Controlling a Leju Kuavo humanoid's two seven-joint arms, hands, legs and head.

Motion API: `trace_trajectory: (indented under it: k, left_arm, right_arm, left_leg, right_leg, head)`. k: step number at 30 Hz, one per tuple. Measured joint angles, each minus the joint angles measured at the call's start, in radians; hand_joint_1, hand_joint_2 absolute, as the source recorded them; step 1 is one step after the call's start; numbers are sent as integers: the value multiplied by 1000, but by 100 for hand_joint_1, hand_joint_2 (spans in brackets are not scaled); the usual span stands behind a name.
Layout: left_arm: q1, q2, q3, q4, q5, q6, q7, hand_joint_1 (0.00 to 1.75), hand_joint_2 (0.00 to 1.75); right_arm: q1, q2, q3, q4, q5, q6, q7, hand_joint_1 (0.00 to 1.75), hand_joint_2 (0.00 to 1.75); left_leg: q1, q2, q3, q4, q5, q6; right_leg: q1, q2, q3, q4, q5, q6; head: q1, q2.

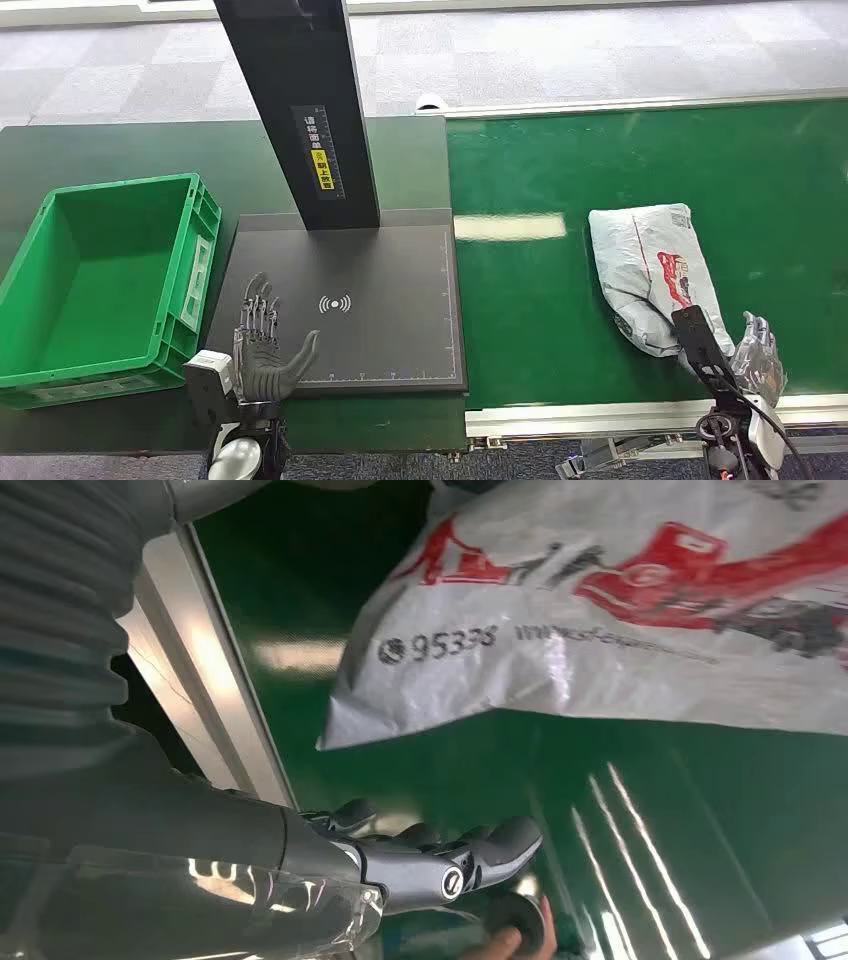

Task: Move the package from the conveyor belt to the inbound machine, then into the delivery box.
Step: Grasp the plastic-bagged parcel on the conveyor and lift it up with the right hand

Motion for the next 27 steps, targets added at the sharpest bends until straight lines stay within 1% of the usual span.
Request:
trace_trajectory:
  k: [8, 11, 15, 17, 20, 24, 27]
  left_arm:
    - [-1, 0, 4, -6, -3, 2, 2, 0, 175]
    - [-1, 0, 5, -6, -4, 2, 3, 0, 175]
    - [-2, 0, 6, -6, -6, 2, 3, 0, 175]
    - [-2, 0, 6, -6, -6, 2, 3, 0, 175]
    - [-2, -1, 6, -6, -8, 2, 3, 0, 175]
    - [-2, -1, 7, -5, -9, 2, 2, 0, 175]
    - [-2, -1, 6, -5, -9, 3, -1, 0, 175]
  right_arm:
    - [-19, 0, -18, 81, 19, -2, 17, 0, 175]
    - [-30, 3, -22, 93, 27, -2, -2, 0, 175]
    - [-46, 11, -25, 88, 40, -4, -46, 0, 175]
    - [-49, 20, -25, 52, 47, -4, -73, 0, 175]
    - [-48, 38, -23, -51, 49, 1, -98, 0, 175]
    - [-48, 53, -12, -200, 31, 30, -87, 0, 175]
    - [-48, 59, -3, -265, 15, 38, -91, 0, 175]
  left_leg:
    - [0, 0, 0, 0, 0, 0]
    - [0, 0, 0, 0, 0, 0]
    - [0, 0, 0, 0, 0, 0]
    - [0, 0, 0, 0, 0, 0]
    - [0, 0, 0, 0, 0, 0]
    - [0, 0, 0, 0, 0, 0]
    - [0, 1, 0, 0, 0, 0]
  right_leg:
    - [0, 0, 0, 0, 0, 0]
    - [0, 0, 0, 0, 0, 0]
    - [0, 0, 0, 0, 0, 0]
    - [0, 0, 0, 0, 0, 0]
    - [0, 0, 0, 0, 0, 0]
    - [0, 0, 0, 0, 0, 0]
    - [0, 0, 0, 0, 0, 0]
  head:
    - [0, 0]
    - [0, 0]
    - [0, 0]
    - [0, 0]
    - [0, 0]
    - [0, 0]
    - [0, 0]
